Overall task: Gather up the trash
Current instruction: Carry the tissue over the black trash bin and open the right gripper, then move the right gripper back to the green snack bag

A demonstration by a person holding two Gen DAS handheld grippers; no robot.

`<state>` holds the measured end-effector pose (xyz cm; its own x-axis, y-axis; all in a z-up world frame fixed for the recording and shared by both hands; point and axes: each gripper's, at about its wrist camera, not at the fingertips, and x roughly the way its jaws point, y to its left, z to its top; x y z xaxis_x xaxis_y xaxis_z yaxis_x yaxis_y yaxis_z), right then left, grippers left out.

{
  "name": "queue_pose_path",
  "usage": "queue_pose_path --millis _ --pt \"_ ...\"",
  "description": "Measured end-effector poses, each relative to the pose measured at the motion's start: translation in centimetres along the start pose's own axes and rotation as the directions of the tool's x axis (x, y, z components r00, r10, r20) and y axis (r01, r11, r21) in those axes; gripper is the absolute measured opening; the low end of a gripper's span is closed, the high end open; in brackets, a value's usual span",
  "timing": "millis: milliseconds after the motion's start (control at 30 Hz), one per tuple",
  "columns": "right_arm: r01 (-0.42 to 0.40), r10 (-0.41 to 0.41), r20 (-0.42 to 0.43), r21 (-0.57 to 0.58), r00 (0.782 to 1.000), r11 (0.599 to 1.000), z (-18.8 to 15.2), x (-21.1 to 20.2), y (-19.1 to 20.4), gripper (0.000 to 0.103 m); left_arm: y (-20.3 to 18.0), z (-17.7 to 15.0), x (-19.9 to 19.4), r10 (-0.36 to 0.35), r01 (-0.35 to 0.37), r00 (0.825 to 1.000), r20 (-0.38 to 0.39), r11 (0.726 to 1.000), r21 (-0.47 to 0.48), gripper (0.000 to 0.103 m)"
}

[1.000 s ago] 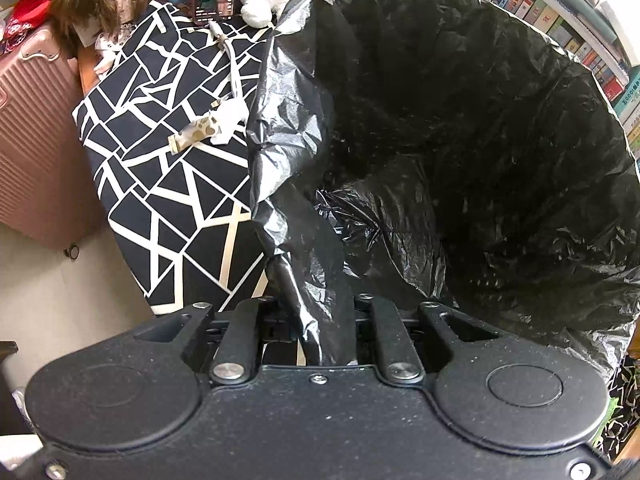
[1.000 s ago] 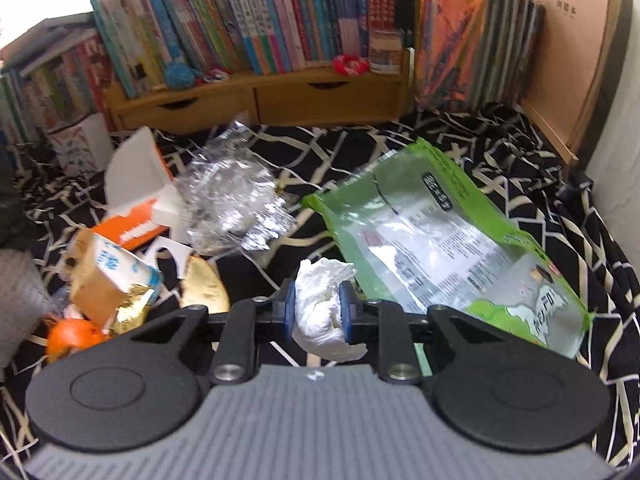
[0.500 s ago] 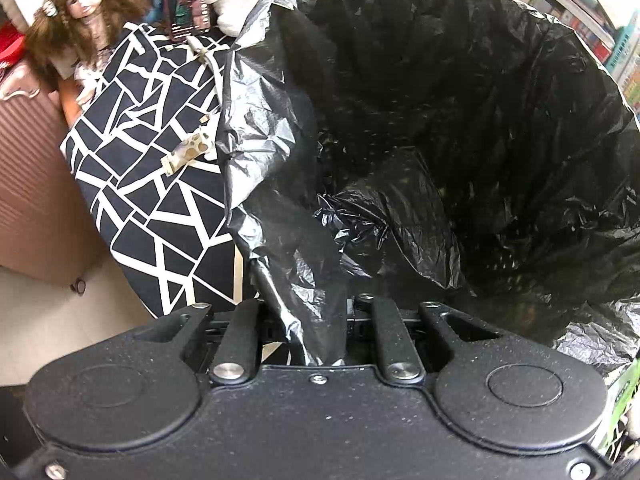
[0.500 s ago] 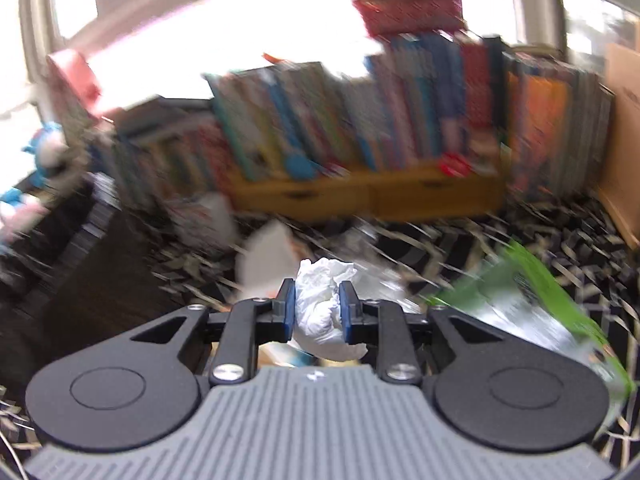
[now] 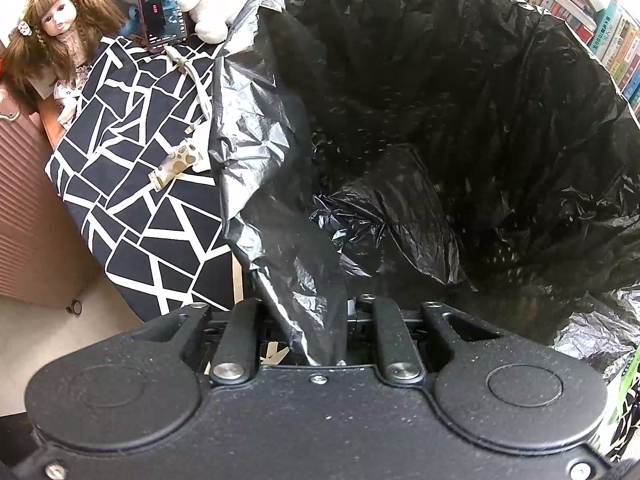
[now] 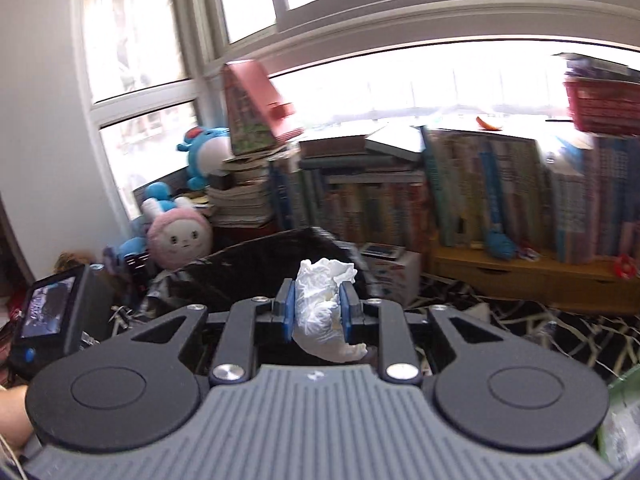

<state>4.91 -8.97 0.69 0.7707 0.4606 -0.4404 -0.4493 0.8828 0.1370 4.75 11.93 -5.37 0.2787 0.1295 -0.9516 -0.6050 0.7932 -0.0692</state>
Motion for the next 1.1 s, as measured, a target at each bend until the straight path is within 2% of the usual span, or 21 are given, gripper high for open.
queue_pose_path --millis 133,300,433,533,567,633,1100 --pt "-0.049 0.048 -0.042 -0.020 0.998 0.999 -0.1 2.1 2.1 0.028 0.0 -0.1 0.2 -0.007 0.007 1.000 -0.002 1.000 0.005 0.017" --pt "-0.069 0.067 -0.097 -0.026 0.993 0.997 -0.7 3.9 2.8 0.029 0.0 -0.2 0.2 -0.012 0.012 1.000 -0.002 1.000 0.006 0.018" --pt "-0.066 0.063 -0.119 -0.028 0.991 0.997 -0.8 4.7 2.9 0.036 -0.1 -0.1 0.2 -0.016 0.016 1.000 -0.008 1.000 0.015 0.018" --pt "-0.057 0.054 -0.121 -0.018 0.991 0.998 -0.8 4.8 2.6 0.040 -0.2 -0.1 0.3 -0.015 0.015 1.000 -0.010 1.000 0.021 0.019" --pt "-0.053 0.051 -0.120 -0.013 0.992 0.999 -0.8 4.7 2.5 0.048 -0.3 -0.1 0.3 -0.015 0.015 1.000 -0.011 1.000 0.022 0.019" --pt "-0.050 0.050 -0.117 -0.003 0.992 0.999 -0.7 4.7 2.1 0.056 -0.3 -0.1 0.3 -0.014 0.014 1.000 -0.011 1.000 0.022 0.019" --pt "-0.056 0.058 -0.098 0.016 0.994 0.998 -0.4 4.0 1.1 0.069 -0.6 0.0 0.3 -0.009 0.009 1.000 -0.010 1.000 0.020 0.019"
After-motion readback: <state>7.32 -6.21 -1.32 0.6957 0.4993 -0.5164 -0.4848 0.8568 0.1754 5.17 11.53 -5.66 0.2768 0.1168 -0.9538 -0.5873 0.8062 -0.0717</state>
